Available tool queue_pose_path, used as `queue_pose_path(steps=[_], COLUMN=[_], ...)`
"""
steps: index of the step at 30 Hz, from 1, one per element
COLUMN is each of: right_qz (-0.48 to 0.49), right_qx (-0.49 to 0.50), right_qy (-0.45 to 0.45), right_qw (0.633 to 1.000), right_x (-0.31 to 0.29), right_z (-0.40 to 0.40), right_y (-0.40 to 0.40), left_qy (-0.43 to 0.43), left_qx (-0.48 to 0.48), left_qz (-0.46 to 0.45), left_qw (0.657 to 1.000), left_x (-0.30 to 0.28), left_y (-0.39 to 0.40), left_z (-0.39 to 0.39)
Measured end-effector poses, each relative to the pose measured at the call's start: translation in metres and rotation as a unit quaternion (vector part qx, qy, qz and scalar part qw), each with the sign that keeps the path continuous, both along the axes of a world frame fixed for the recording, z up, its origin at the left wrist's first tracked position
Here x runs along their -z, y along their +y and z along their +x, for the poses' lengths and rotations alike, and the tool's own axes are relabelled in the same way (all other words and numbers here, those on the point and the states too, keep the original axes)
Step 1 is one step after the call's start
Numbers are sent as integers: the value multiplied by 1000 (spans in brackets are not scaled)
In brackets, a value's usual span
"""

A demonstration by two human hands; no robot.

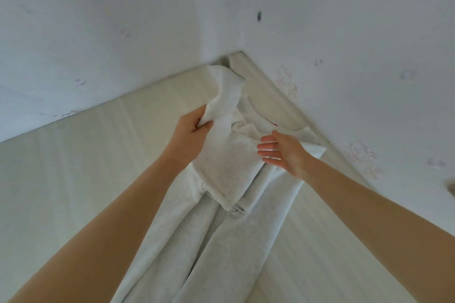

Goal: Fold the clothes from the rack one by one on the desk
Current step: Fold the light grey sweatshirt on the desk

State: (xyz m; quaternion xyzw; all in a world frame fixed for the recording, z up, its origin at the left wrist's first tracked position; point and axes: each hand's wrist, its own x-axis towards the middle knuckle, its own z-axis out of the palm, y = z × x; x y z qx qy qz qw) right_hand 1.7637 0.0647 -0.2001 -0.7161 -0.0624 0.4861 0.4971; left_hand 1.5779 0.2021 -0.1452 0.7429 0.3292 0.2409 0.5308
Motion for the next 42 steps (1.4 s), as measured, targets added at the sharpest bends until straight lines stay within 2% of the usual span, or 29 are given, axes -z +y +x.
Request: queue_pose_path(steps=[2, 3, 5, 7, 8, 12, 14, 15, 17, 19, 21, 23, 26, 30, 32, 34, 37, 42], right_qz=[27, 29, 6, -40, -65, -119, -143, -144, -124, -136, -188, -225, -238, -243, -259, -268, -258, -208], right_qx=[69, 81, 51, -10, -45, -162, -202, -204, -174, -176, -244, -284, -292, -222, -171, -122, -78, -9], right_qy=[110, 143, 162, 158, 146, 89, -15, -63, -100, -128, -212, -287, -335, -315, -272, -220, -150, -49], right_qw=[991, 986, 985, 987, 986, 976, 969, 966, 972, 967, 927, 887, 864, 890, 911, 930, 951, 977], right_x=[-5, -4, -1, 2, 3, 6, 8, 9, 9, 8, 14, 22, 32, 39, 46, 54, 56, 57], right_z=[13, 18, 21, 15, 10, -18, -27, -29, -27, -26, -28, -33, -44, -67, -76, -92, -122, -166], right_y=[-23, -31, -49, -62, -66, -66, -59, -54, -45, -41, -42, -48, -63, -97, -113, -130, -148, -166], left_qy=[71, 119, 225, 319, 351, 407, 408, 393, 347, 325, 375, 428, 417, 392, 365, 354, 370, 407], left_qx=[138, 207, 321, 362, 351, 250, 232, 216, 164, 143, 197, 251, 238, 174, 91, 2, -87, -93], left_qz=[94, 137, 223, 292, 314, 307, 301, 304, 329, 354, 360, 305, 200, 156, 129, 109, 60, 4], left_qw=[983, 961, 893, 826, 809, 823, 830, 840, 863, 865, 831, 813, 855, 890, 918, 929, 923, 909], left_x=[5, 15, 39, 64, 73, 88, 88, 87, 84, 87, 97, 112, 122, 120, 121, 120, 121, 127], left_y=[-16, -21, -27, -30, -31, -27, -26, -24, -20, -15, -17, -20, -21, -27, -28, -32, -38, -45], left_z=[4, 3, 2, -4, -9, -23, -24, -23, -21, -22, -30, -41, -61, -109, -136, -167, -210, -257])
